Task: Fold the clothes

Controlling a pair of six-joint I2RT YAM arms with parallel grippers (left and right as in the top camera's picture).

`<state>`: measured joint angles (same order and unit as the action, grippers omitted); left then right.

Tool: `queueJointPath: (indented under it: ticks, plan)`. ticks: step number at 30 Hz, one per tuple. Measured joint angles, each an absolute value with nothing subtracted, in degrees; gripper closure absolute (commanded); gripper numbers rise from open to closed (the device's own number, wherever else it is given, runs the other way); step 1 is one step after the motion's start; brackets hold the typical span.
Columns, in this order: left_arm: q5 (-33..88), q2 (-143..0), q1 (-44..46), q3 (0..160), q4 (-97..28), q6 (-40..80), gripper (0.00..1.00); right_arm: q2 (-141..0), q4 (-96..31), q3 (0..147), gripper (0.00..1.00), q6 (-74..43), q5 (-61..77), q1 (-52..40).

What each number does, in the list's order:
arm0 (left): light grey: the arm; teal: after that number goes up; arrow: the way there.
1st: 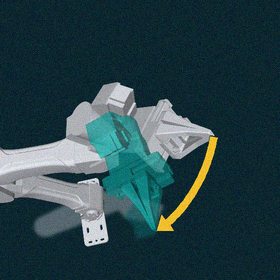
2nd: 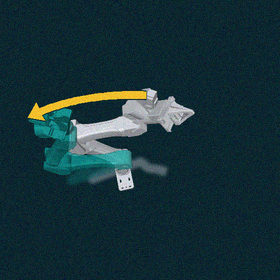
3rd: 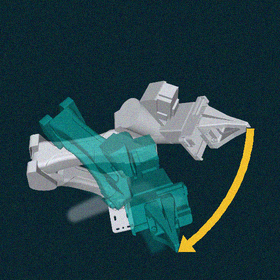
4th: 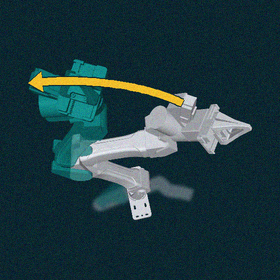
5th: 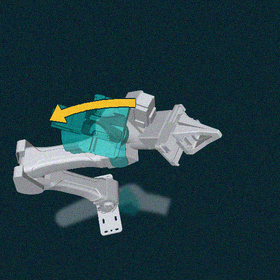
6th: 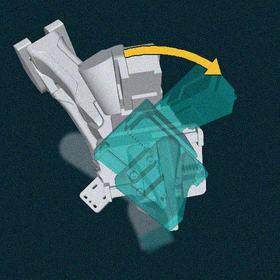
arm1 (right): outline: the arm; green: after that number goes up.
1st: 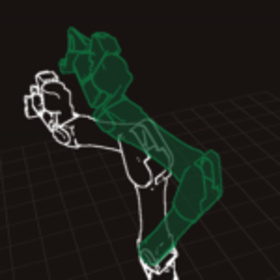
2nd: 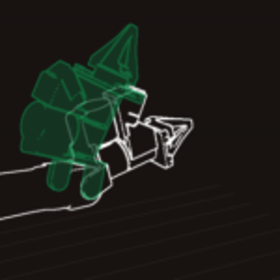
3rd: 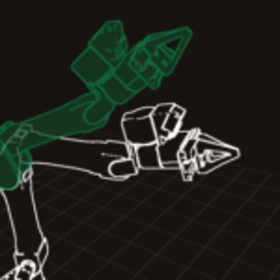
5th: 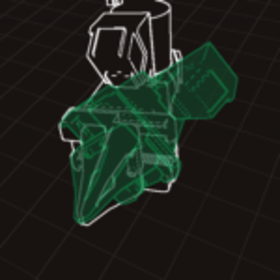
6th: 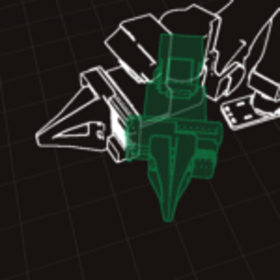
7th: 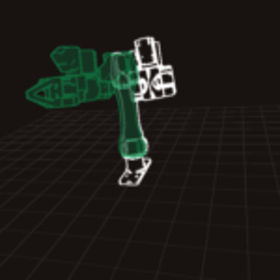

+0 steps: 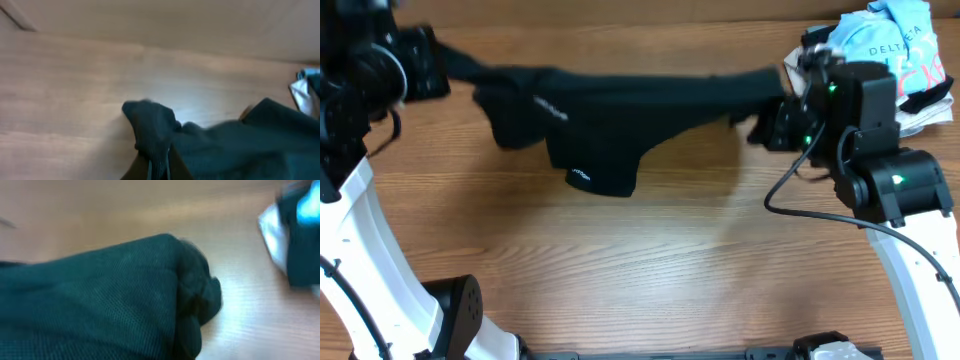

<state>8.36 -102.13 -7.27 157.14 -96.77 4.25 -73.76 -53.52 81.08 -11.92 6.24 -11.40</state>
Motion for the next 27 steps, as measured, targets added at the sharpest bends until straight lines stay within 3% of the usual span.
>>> queueJointPath:
  ticks: [5,14,23,25,27]
  plan:
    - [9.37,-102.19,-5.98,149.75,-96.73,3.81,0.96,-76.31,-61.82,79.48,0.96,-11.97,7.05,-11.38]
    - [6.79,-104.05,0.93,116.31,-94.13,4.29,0.96,-77.87,-63.24,61.43,0.95,-17.02,13.98,-11.77]
    - [5.98,-104.07,6.28,98.39,-85.67,6.02,0.96,-77.65,-69.43,54.54,0.55,-26.15,20.32,-17.72]
    - [5.43,-104.07,6.24,96.79,-84.99,6.31,0.96,-76.97,-70.02,54.54,0.36,-27.11,20.8,-17.76]
    - [5.06,-104.07,6.09,96.47,-84.2,6.5,0.96,-75.75,-69.87,54.54,0.28,-27.53,20.58,-17.67]
